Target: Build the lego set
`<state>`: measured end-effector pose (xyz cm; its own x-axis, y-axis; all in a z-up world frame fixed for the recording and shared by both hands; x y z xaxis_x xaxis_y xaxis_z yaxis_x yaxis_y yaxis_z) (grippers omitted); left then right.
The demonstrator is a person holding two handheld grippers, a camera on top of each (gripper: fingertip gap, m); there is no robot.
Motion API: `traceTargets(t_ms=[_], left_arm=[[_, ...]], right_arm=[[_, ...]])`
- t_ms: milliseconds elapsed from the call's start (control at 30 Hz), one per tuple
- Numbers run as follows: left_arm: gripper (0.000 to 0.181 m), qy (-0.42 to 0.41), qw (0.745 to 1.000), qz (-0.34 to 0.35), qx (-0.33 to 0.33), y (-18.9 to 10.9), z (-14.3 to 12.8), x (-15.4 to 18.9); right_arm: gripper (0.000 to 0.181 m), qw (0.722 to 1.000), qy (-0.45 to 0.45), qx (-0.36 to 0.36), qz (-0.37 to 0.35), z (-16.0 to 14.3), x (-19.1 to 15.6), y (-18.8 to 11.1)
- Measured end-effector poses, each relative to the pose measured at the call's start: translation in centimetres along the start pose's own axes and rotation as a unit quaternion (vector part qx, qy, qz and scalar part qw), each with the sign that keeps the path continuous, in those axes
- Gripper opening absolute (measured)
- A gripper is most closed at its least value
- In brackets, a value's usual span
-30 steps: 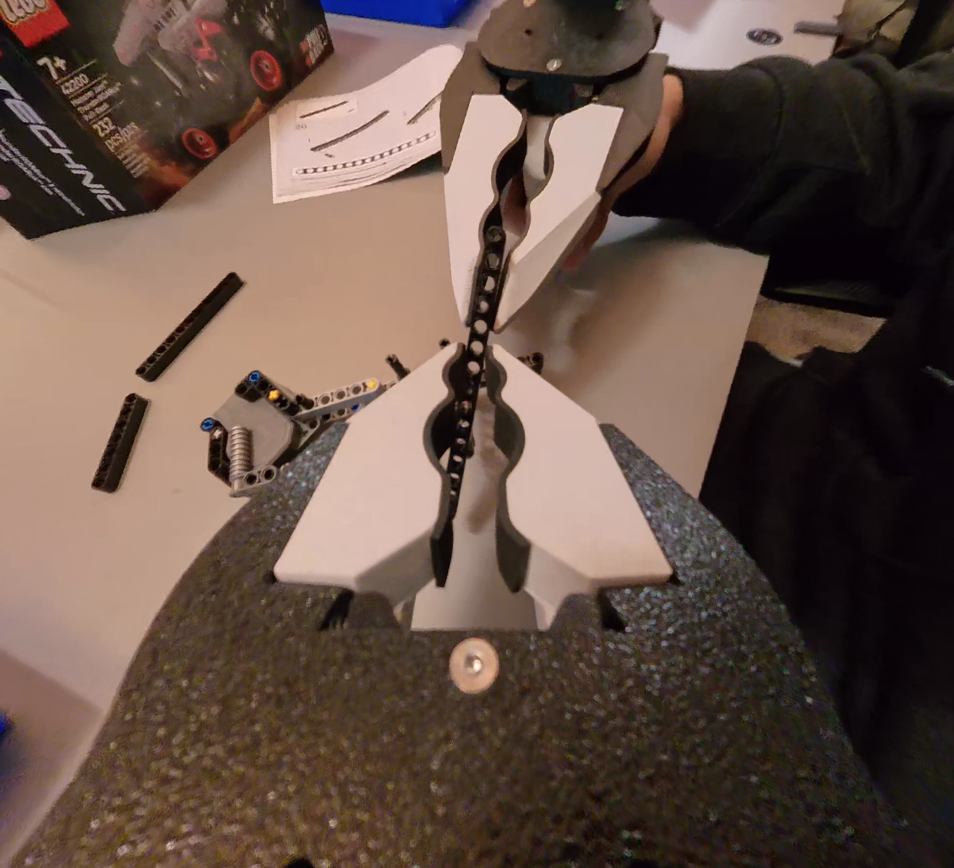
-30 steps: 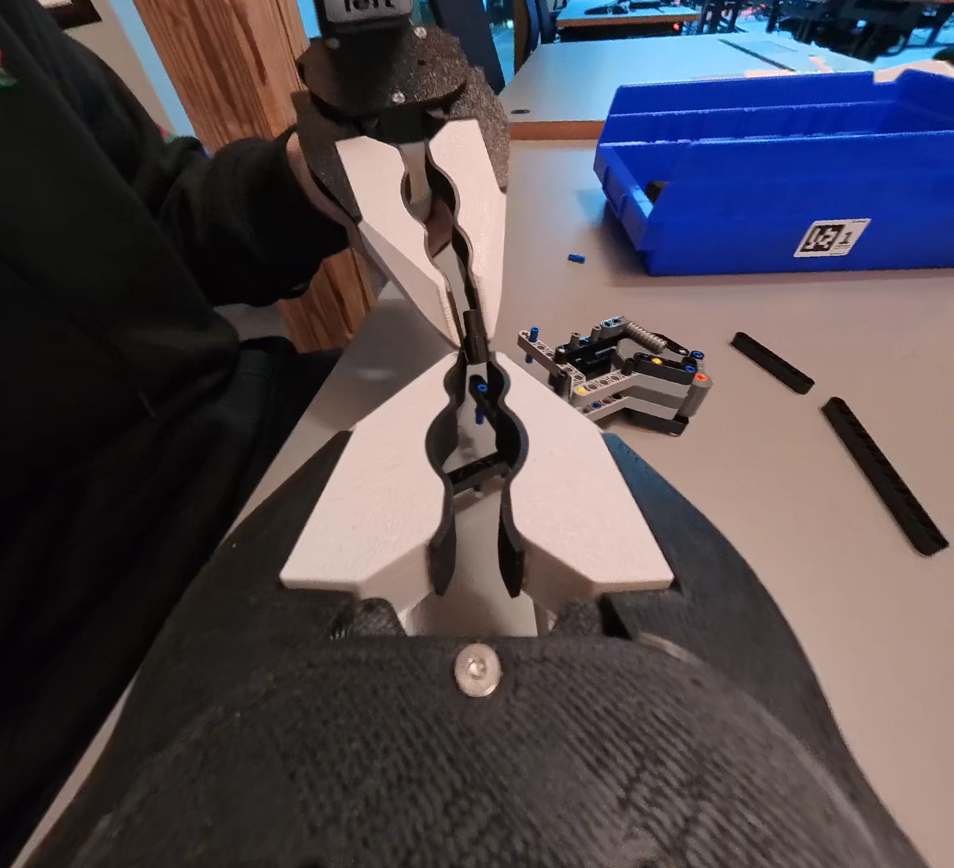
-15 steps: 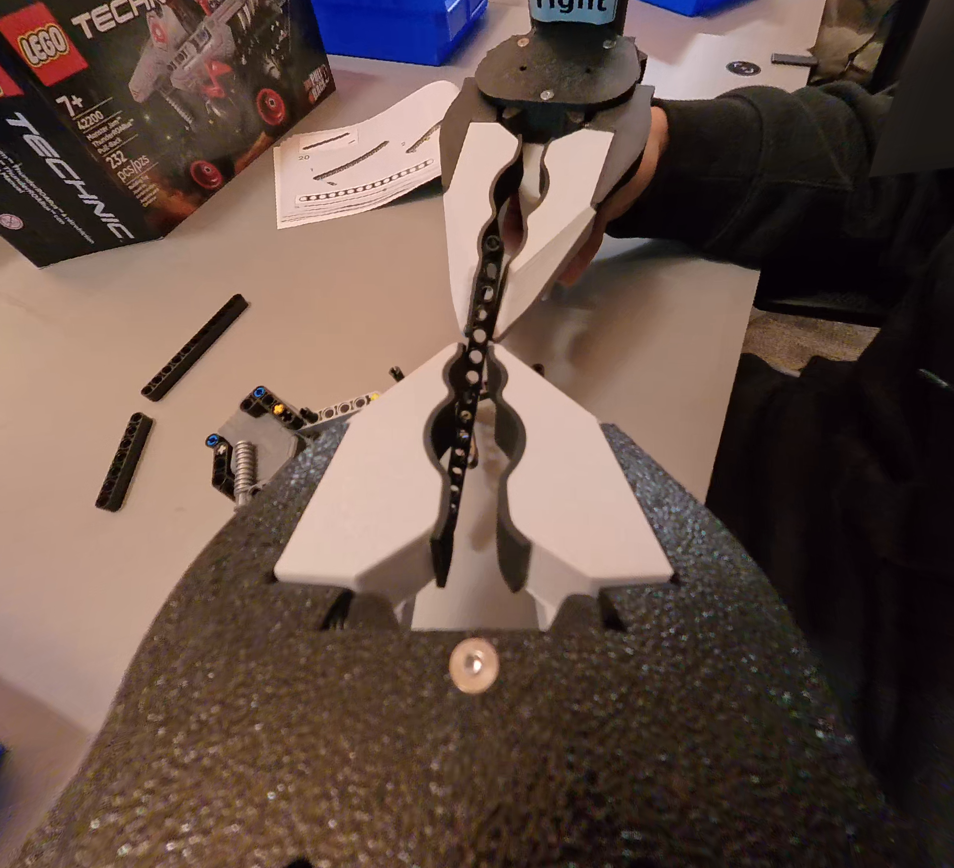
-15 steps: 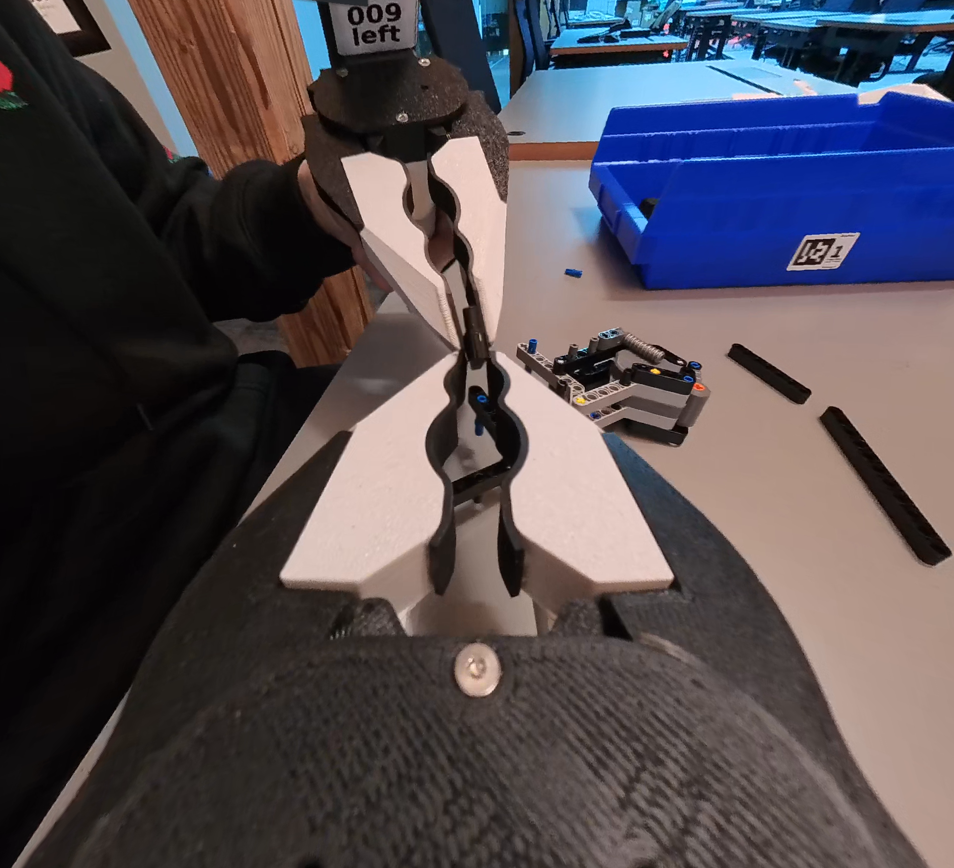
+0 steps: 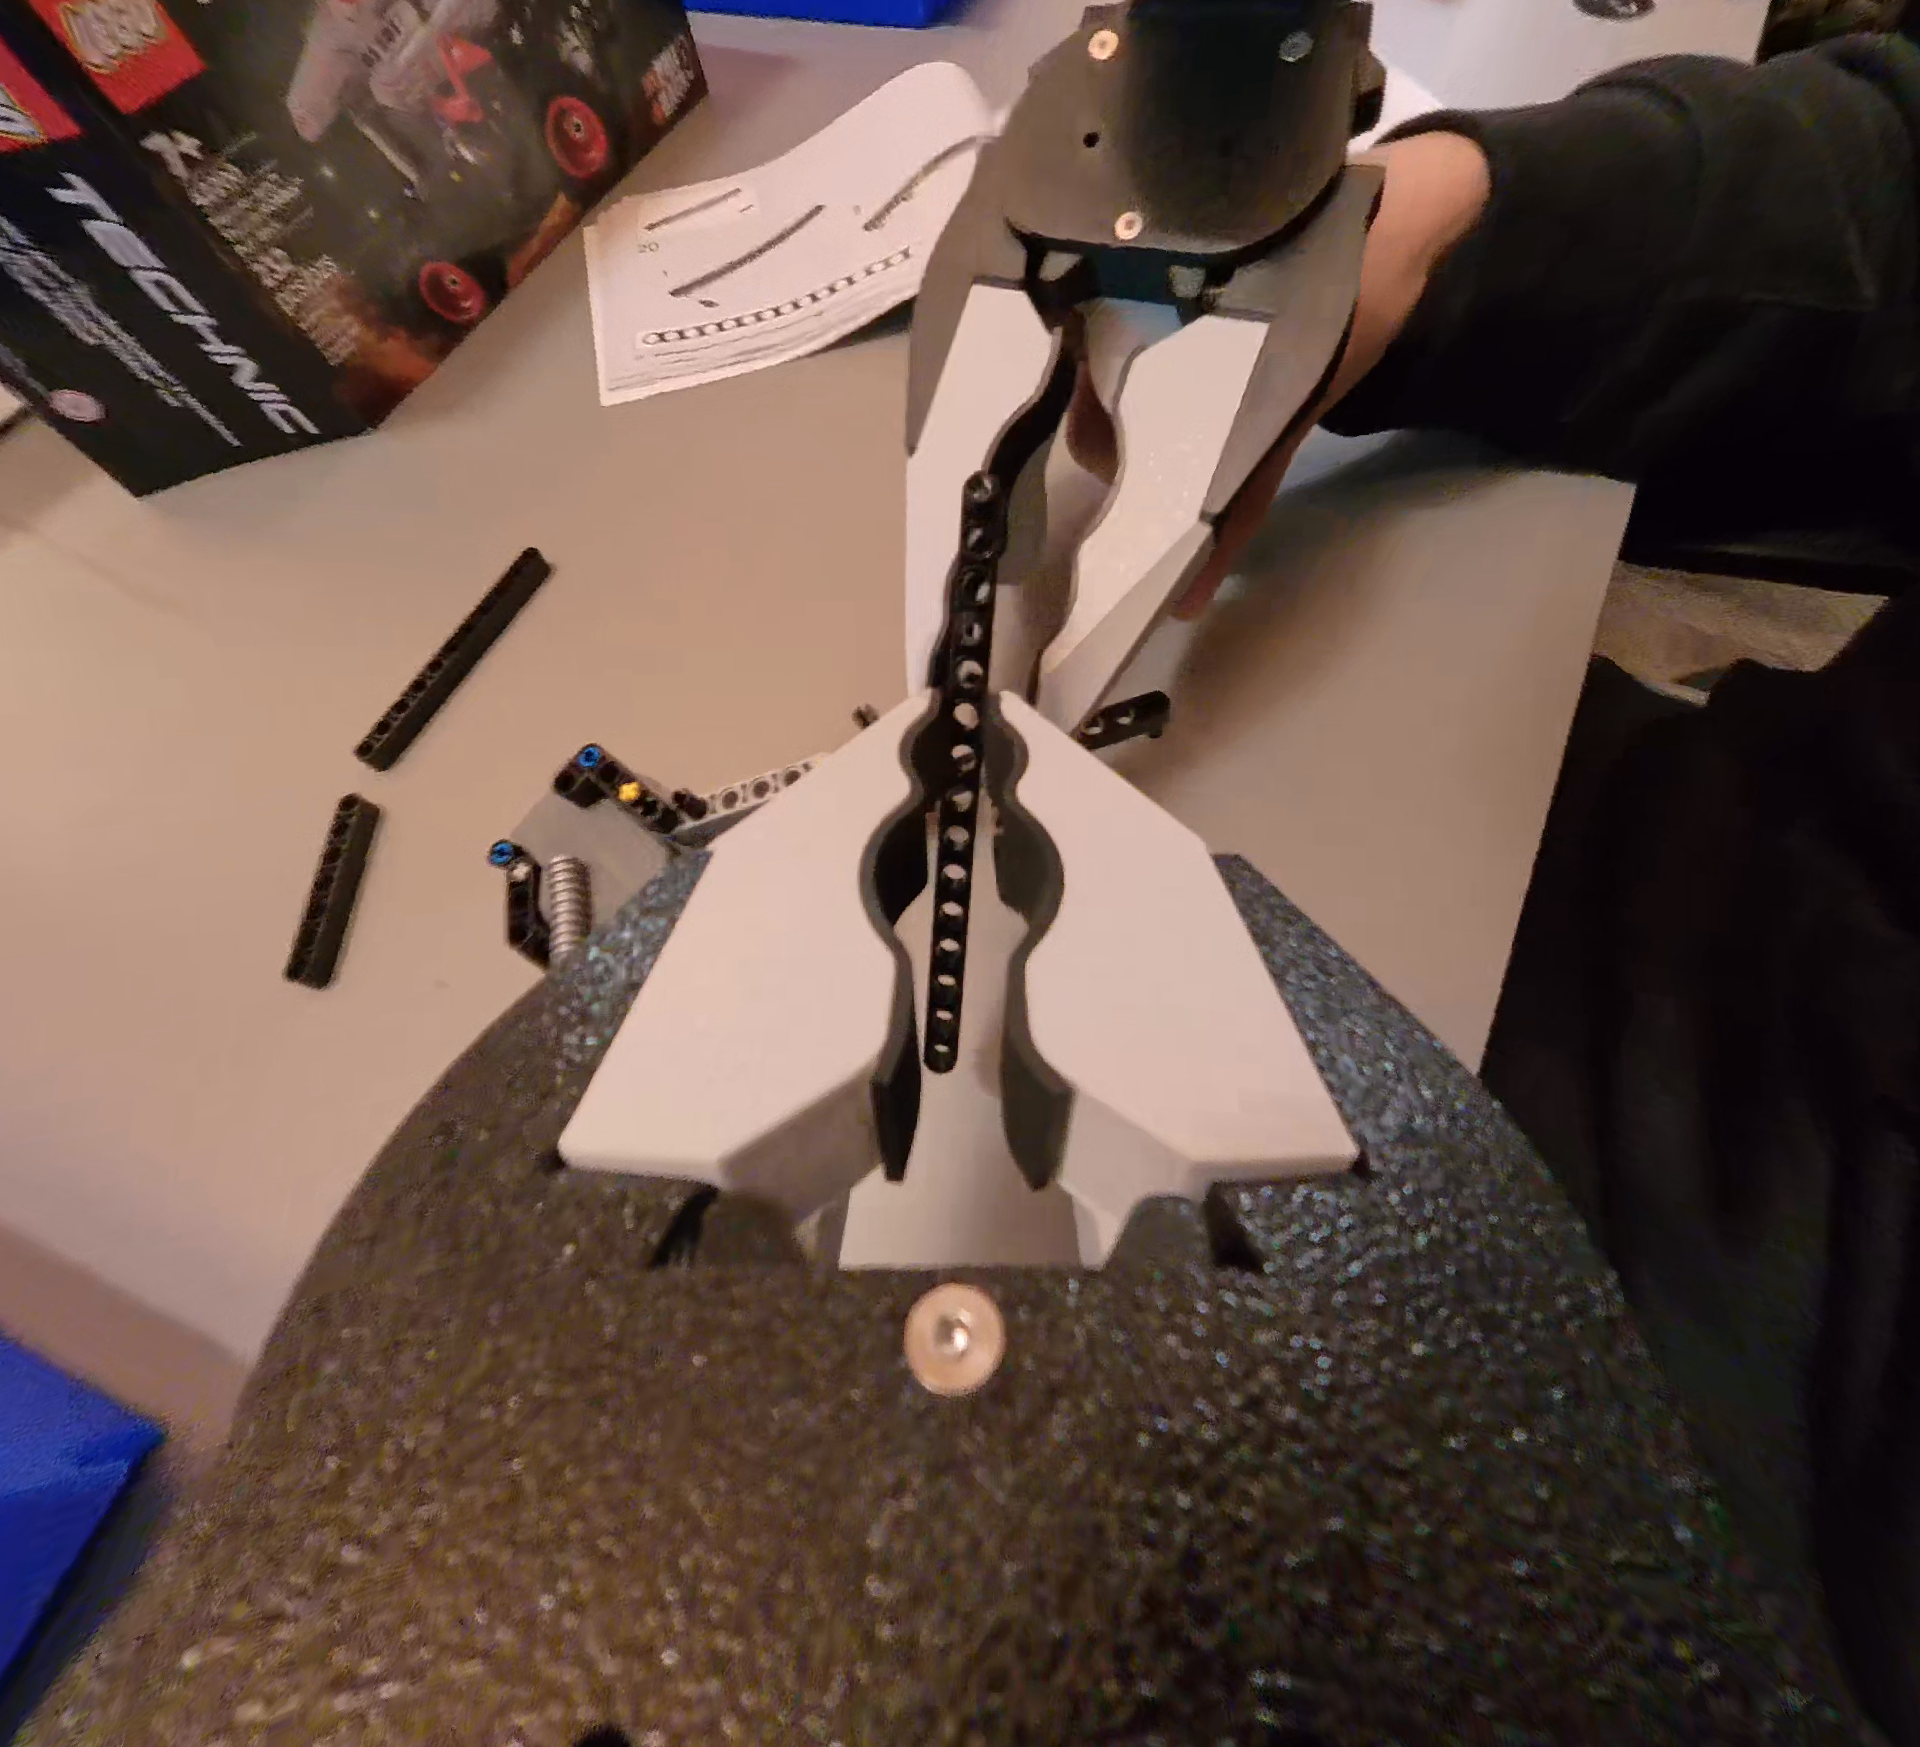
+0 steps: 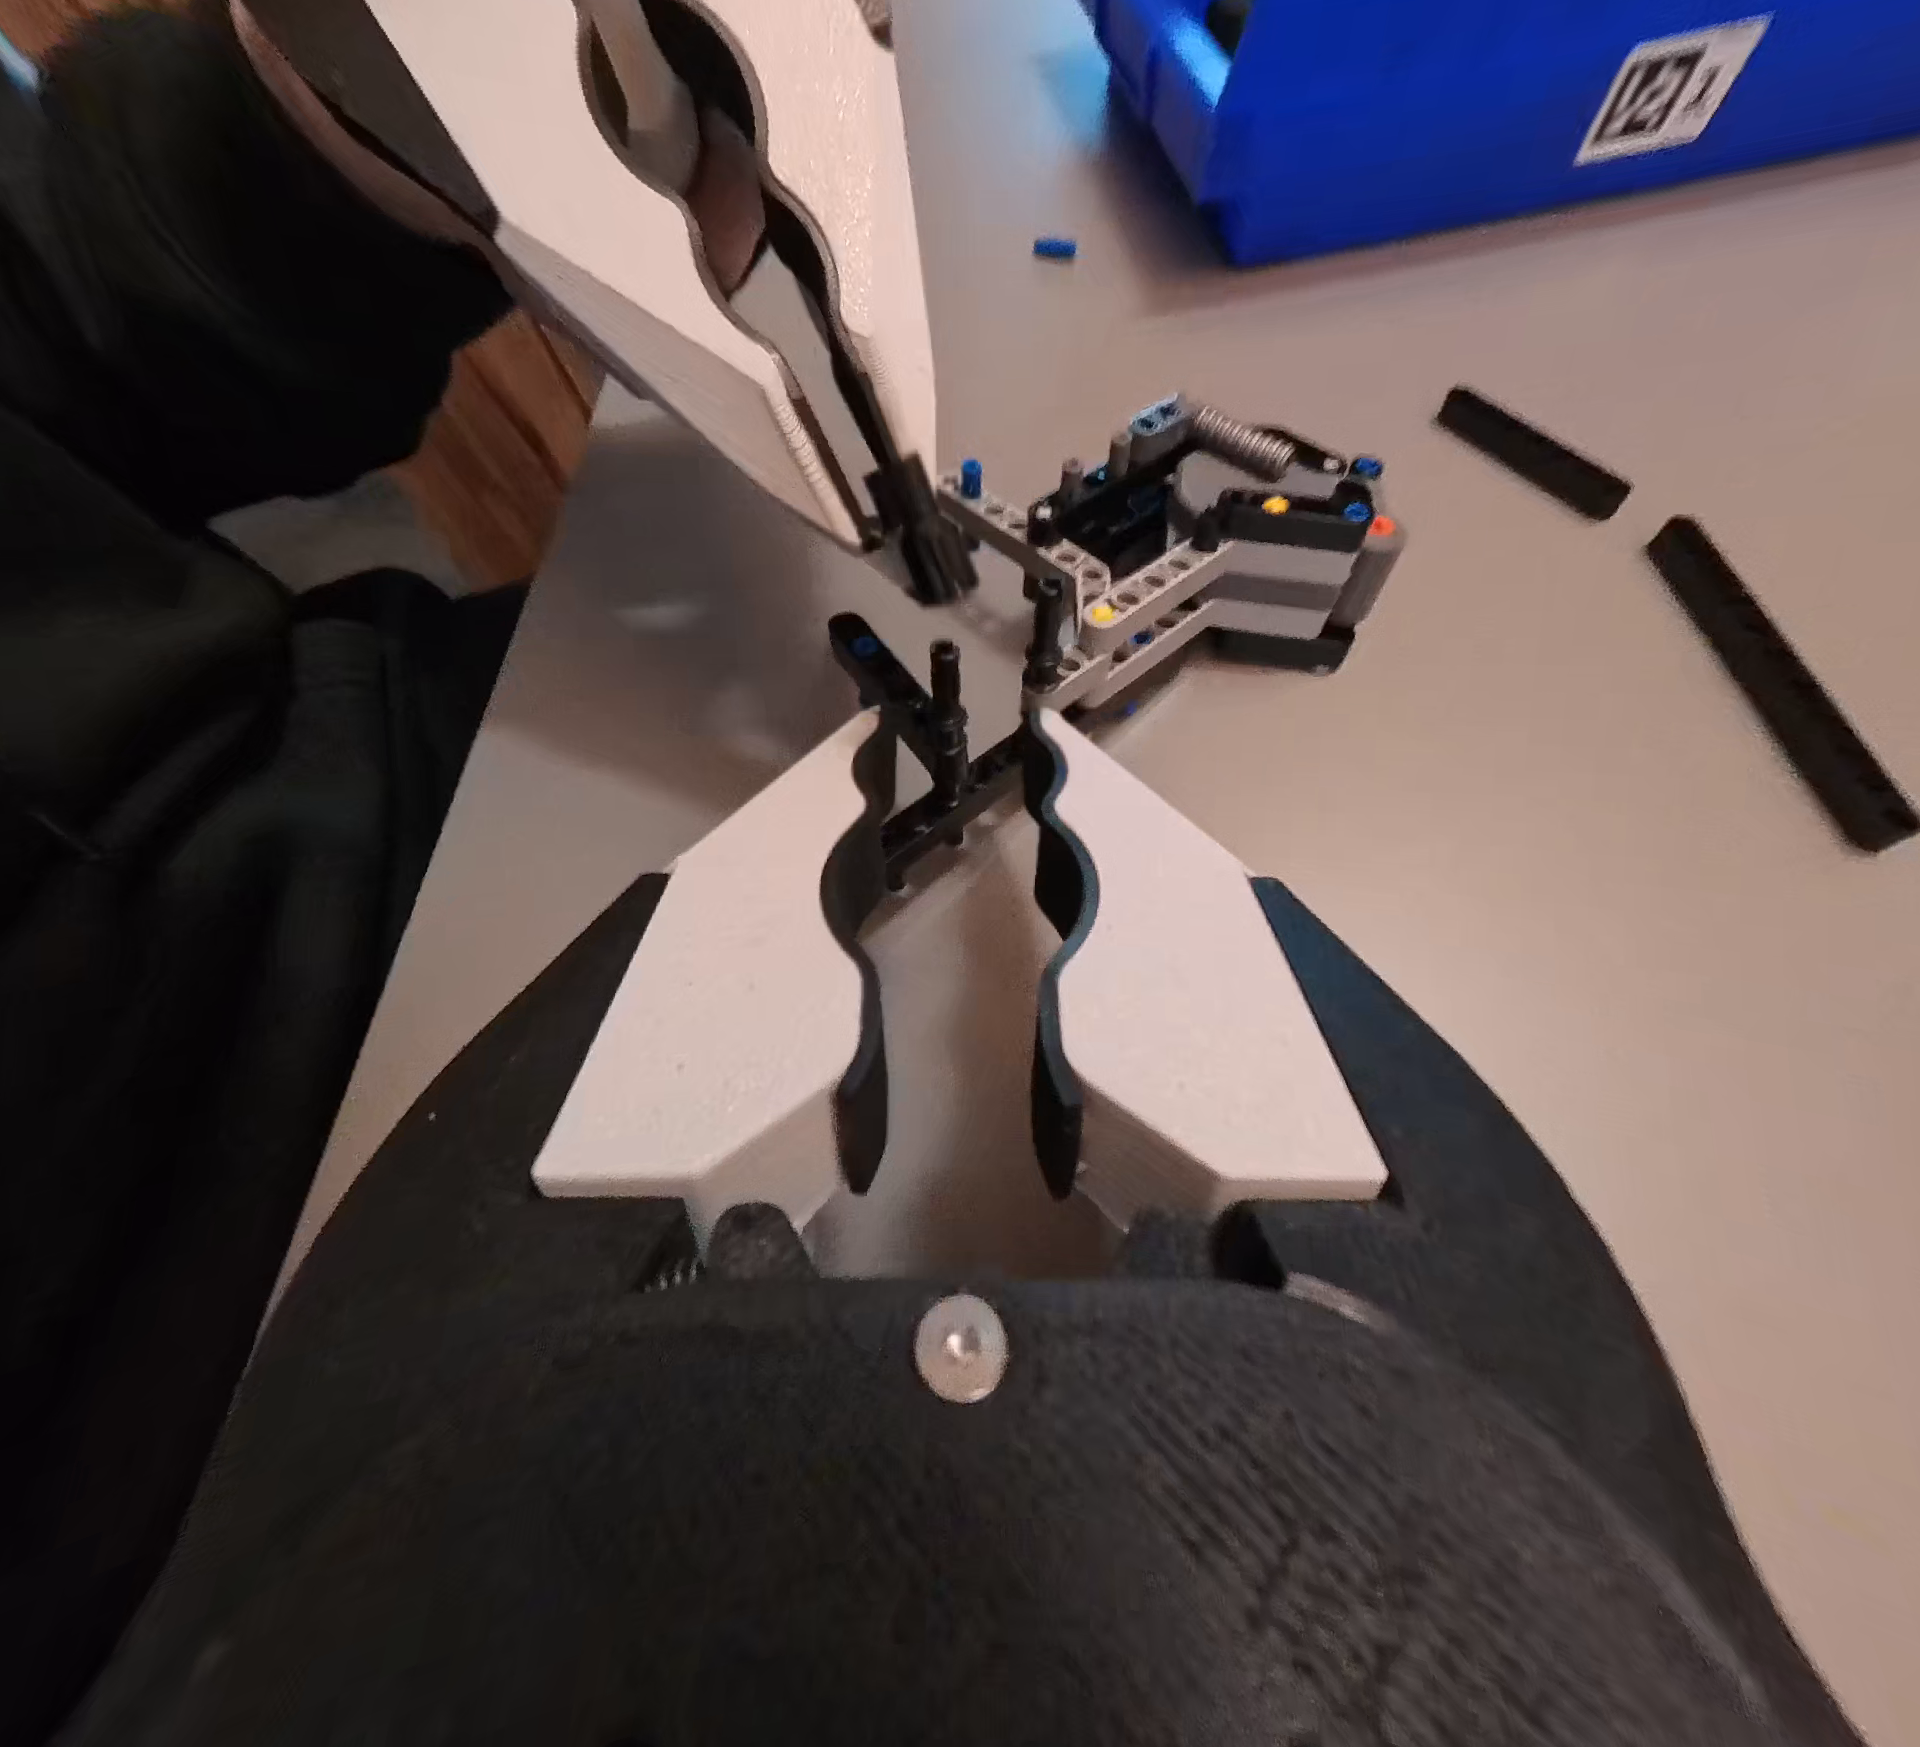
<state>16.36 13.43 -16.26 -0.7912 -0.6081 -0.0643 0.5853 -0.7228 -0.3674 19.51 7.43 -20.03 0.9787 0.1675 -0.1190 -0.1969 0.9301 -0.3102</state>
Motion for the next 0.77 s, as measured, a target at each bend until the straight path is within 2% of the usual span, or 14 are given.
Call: traceTargets(t_ms=[233, 333, 533, 767], left_arm=[[0.004, -0.031, 0.999, -0.009, -0.019, 0.6, -0.2, -0.3], [0.004, -0.046, 0.999, -0.018, -0.022, 0.5, 0.0, -0.5], [0.004, -0.026, 0.997, -0.045, -0.052, 0.4, -0.4, 0.5], [0.003, 0.006, 0.995, -0.031, -0.091, 0.4, -0.8, 1.0]], right_arm=[[0.005, 1.0, -0.002, -0.026, 0.008, -0.5, -0.3, 0.4], [0.005, 0.999, -0.015, -0.04, 0.013, -0.8, -0.6, 0.7], [0.005, 0.997, -0.064, -0.052, 0.001, -1.0, -1.0, 1.2], [0.006, 0.994, -0.089, -0.057, -0.011, -1.1, -1.1, 1.4]])
Point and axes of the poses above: each gripper's, where its closed fingertips meet, y out along the fingers, z out of its top, x = y × z across the jaws, the point moved 4 cm from there along -y, back along the fingers, and after that the axes turned 9 degrees about x, right-handed, at the moved point
